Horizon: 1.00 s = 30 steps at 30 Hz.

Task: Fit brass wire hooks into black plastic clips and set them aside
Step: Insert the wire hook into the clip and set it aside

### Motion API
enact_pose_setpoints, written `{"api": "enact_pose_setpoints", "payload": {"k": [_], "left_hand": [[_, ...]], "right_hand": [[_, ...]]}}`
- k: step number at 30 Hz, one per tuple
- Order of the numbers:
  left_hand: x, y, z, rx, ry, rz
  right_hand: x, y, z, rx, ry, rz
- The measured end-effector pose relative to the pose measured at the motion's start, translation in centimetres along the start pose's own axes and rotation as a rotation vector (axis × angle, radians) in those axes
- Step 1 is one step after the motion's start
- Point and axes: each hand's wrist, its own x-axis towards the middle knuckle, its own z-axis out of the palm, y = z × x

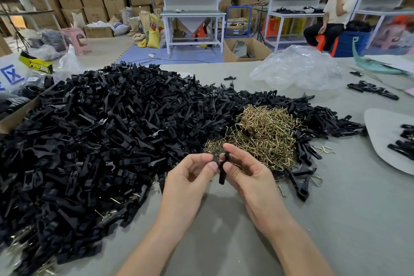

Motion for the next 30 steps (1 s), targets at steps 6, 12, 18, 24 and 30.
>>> {"api": "enact_pose_setpoints", "payload": {"k": [6, 12, 18, 24, 30], "left_hand": [[-0.3, 0.1, 0.3, 0.094, -0.009, 0.046], [-0.3, 0.1, 0.3, 0.098, -0.015, 0.041], [-0.6, 0.2, 0.3, 0.090, -0.029, 0.033], [-1.0, 0.7, 0.5, 0.062, -0.043, 0.035], [-1.4, 0.8, 0.7, 0.051, -0.050, 0.087]], "right_hand": [[-0.1, -0.1, 0.0, 0.029, 0.019, -0.018], [-0.1, 0.0, 0.0, 0.024, 0.032, -0.035], [-0.1, -0.1, -0.1, 0.036, 0.046, -0.042], [-0.1, -0.2, -0.1, 0.068, 0.027, -0.037], [-0.1, -0.6, 0.1, 0.224, -0.032, 0.076]]}}
